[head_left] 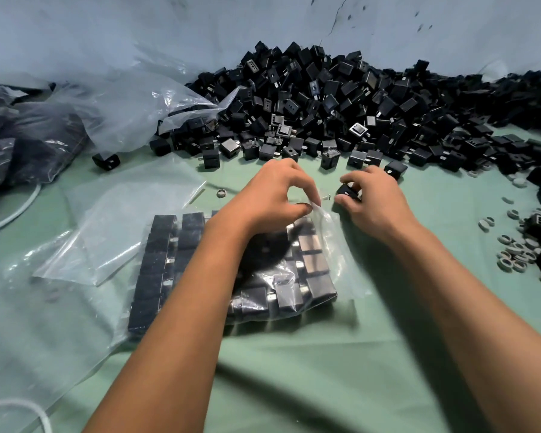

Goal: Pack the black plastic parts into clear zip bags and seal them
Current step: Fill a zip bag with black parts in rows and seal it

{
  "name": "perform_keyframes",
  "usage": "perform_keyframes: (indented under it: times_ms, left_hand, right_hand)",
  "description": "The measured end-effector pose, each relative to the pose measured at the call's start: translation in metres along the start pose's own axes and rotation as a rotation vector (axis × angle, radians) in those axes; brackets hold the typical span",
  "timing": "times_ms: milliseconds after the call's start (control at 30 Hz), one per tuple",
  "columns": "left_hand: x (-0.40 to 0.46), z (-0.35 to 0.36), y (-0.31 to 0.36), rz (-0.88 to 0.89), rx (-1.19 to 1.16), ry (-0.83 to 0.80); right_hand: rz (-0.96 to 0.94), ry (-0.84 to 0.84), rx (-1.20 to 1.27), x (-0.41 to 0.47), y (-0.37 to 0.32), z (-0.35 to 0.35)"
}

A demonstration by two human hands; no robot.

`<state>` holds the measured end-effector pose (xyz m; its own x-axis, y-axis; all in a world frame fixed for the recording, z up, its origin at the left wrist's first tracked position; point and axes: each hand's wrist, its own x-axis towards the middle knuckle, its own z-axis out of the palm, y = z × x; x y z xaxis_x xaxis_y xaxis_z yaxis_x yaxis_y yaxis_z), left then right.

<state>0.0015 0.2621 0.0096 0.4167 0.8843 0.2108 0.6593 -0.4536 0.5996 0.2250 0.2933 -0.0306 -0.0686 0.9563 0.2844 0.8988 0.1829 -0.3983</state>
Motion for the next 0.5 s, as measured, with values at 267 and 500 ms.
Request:
perform_keyframes:
  times_ms: [267, 500]
  left_hand:
    - [0.002, 0.004, 0.006, 0.051, 0.014, 0.099]
    - [0.002, 0.0, 0.007, 0.066, -0.033, 0.168]
  right_hand:
    - [0.039, 0.149, 0.795, -0.059, -0.016, -0.006]
    - [-0.172, 0.033, 0.708, -0.058, -0.021, -0.006]
